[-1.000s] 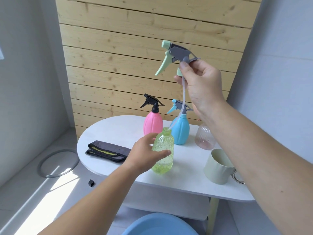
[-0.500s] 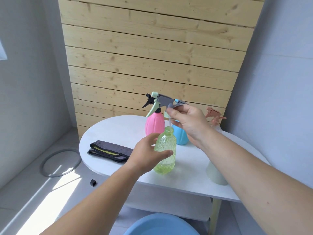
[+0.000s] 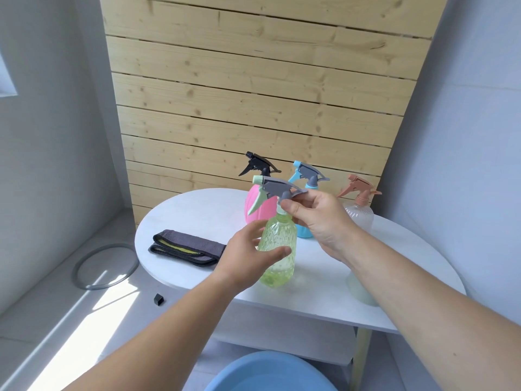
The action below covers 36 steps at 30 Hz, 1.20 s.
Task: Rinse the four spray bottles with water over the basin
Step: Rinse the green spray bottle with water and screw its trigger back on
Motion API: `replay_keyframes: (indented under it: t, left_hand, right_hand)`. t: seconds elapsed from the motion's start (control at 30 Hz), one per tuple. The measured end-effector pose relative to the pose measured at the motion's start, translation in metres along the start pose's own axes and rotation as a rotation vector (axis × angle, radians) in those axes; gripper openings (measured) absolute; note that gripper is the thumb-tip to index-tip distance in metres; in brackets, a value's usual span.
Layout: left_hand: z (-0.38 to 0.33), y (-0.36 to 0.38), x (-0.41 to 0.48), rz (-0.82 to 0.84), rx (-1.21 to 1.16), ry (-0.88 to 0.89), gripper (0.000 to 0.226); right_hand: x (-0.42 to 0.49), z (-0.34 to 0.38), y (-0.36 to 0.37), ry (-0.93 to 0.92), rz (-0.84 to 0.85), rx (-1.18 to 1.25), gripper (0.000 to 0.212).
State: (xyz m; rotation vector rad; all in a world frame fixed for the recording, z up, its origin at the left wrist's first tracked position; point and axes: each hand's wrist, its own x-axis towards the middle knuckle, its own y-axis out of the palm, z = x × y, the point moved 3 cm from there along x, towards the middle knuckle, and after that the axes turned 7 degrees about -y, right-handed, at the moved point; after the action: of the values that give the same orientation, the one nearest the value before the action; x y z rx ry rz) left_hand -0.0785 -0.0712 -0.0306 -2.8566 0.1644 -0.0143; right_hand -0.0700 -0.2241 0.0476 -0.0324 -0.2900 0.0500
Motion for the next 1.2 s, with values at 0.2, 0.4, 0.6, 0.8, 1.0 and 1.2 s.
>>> replay_keyframes:
  t: [0.2, 0.4, 0.6, 0.8, 1.0, 1.2]
  left_hand:
    - [0.0, 0.002, -0.001, -0.021, -0.004, 0.036, 0.059]
    - [0.0, 0.001, -0.002, -0.027, 0.002, 0.046, 0.057]
    - [0.0, 0.003, -0.002, -0.029, 0.015, 0.05, 0.065]
    - [-0.002, 0.001, -0.003, -0.019, 0.0, 0.06, 0.056]
    - [0.0, 0.001, -0.001, -0.019, 0.003, 0.079, 0.055]
    - [-0.002, 0.001, -0.002, -0.009, 0.0, 0.072, 0.056]
  right_hand:
    - [-0.005, -0.013, 0.002, 0.007, -0.119, 0.147, 0.009]
    - [-0.007, -0.017, -0.002, 0.014, -0.1, 0.203, 0.009]
    - [-0.008, -0.022, 0.001, 0.011, -0.123, 0.242, 0.011]
    - [-0.003, -0.017, 0.007, 0.002, -0.148, 0.219, 0.014]
    - [-0.006, -0.018, 0.001, -0.014, -0.156, 0.153, 0.017]
    - [-0.006, -0.008, 0.006, -0.014, -0.169, 0.141, 0.007]
